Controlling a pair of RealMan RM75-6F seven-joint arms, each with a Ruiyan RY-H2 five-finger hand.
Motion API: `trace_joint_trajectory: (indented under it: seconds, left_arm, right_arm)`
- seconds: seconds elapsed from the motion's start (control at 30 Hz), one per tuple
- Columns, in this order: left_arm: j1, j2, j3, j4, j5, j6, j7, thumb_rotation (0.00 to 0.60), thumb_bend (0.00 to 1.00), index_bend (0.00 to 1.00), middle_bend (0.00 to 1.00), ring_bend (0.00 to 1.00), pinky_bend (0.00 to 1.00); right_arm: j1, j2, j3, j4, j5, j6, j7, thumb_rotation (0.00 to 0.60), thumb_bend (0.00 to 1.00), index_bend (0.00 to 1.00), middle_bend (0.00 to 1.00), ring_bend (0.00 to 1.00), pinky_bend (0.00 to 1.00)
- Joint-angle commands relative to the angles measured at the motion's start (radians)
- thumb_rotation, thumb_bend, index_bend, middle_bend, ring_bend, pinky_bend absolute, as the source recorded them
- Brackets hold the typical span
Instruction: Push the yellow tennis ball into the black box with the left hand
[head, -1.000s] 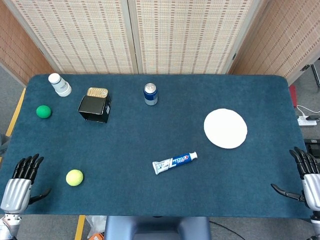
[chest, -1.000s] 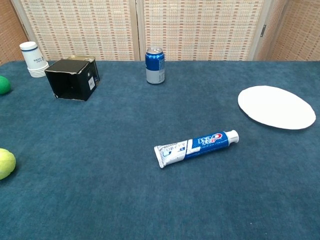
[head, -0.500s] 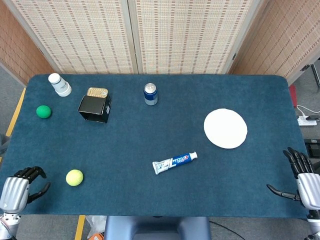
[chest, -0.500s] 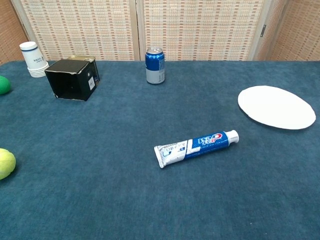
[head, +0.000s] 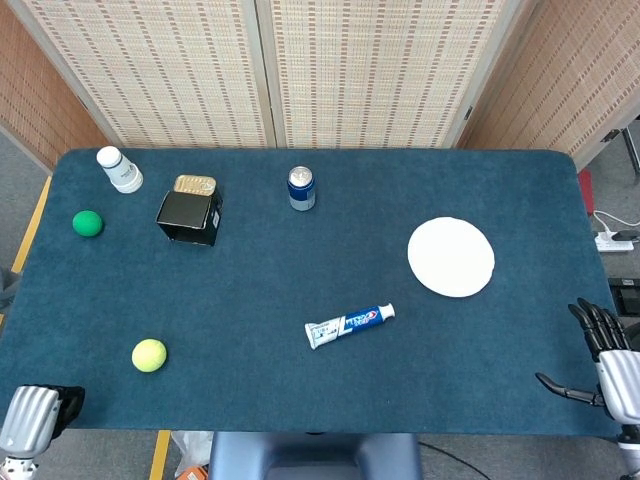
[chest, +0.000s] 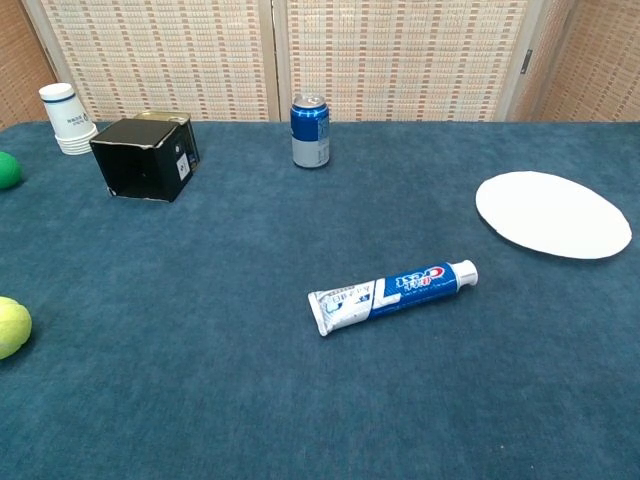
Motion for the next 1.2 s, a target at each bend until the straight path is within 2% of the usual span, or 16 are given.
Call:
trace_joint_trajectory:
  seconds: [0.03,0.2,0.4,0.7,1.2]
  left_arm:
    - [0.026,-0.151,0.025,0.210,0.018,0.011,-0.048,0.600,0.65,1.00,1.00,1.00,1.00]
    - [0.015,-0.280,0.014,0.396,0.011,0.001,-0.062,0.600,0.65,1.00,1.00,1.00,1.00]
    - [-0.008,-0.364,0.018,0.486,0.018,-0.005,-0.055,0.600,0.66,1.00,1.00,1.00,1.00]
    - [-0.026,-0.412,0.052,0.519,0.040,-0.038,-0.048,0.600,0.66,1.00,1.00,1.00,1.00]
    - [-0.087,-0.447,0.047,0.567,0.019,-0.137,-0.063,0.600,0.66,1.00,1.00,1.00,1.00]
  right_arm:
    - [-0.008,-0.001,-0.006,0.001,-0.016,0.024,-0.012,0.412,0.00,0.00,0.00,0.00,0.00]
    - [-0.006,-0.004,-0.005,0.005,-0.012,0.019,-0.007,0.413,0.00,0.00,0.00,0.00,0.00]
    - [0.001,-0.002,-0.001,-0.014,-0.001,0.001,-0.022,0.413,0.00,0.00,0.00,0.00,0.00]
    - [0.005,-0.001,-0.002,-0.029,0.010,-0.019,-0.047,0.413,0.00,0.00,0.00,0.00,0.00]
    - [0.017,0.002,-0.012,-0.046,-0.006,-0.034,-0.061,0.413,0.00,0.00,0.00,0.00,0.00]
